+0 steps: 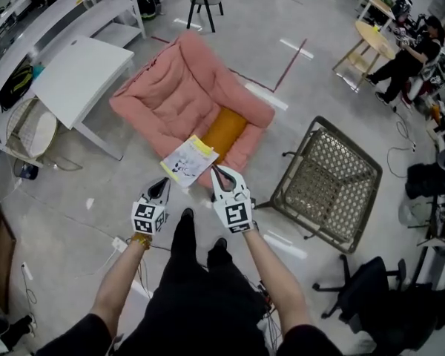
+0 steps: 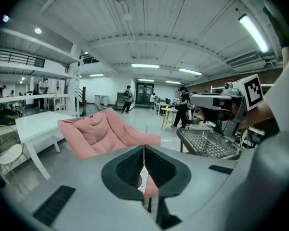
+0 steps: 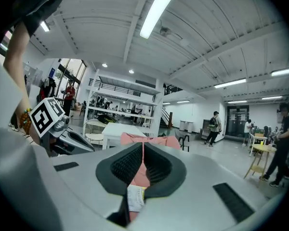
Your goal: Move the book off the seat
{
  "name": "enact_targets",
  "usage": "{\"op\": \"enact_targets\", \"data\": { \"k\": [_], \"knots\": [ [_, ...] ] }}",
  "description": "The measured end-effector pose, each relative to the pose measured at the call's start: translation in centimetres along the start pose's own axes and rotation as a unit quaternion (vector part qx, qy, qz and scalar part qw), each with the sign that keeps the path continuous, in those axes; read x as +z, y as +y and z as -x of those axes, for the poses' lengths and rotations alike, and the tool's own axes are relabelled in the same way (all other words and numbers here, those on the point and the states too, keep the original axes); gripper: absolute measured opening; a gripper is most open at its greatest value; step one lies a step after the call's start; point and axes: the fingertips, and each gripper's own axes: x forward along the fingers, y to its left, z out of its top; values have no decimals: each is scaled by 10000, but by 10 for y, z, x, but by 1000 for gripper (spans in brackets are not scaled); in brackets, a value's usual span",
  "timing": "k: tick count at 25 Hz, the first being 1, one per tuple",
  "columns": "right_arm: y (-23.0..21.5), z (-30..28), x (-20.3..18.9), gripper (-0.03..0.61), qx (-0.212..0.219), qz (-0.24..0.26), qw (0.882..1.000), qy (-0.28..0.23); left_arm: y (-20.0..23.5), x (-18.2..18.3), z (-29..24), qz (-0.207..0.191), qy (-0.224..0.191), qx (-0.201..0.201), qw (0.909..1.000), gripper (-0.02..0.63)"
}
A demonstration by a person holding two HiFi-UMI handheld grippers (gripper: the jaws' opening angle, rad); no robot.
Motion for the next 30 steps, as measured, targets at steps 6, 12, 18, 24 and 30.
{"op": "enact_targets", "data": {
  "k": [6,12,18,24,30],
  "knots": [
    [-8,-47,-19,15,-120,-165,9995,247,44,-46,-45,792,634,-242,9945,14],
    [-11,-83,-40,15,-212,-219,9984,486,72,-100,-80,1375,1240,-374,9820,14],
    [-5,-108,-62,15,-233,-295,9970,680,100,-156,-109,2616,1679,-411,9496,15],
    [8,-132,-79,16,-211,-417,9948,900,120,-188,-130,3640,1775,-502,9129,44],
    [22,-139,-92,16,-238,-478,9939,967,121,-216,-148,4198,1853,-770,8852,103]
  ]
}}
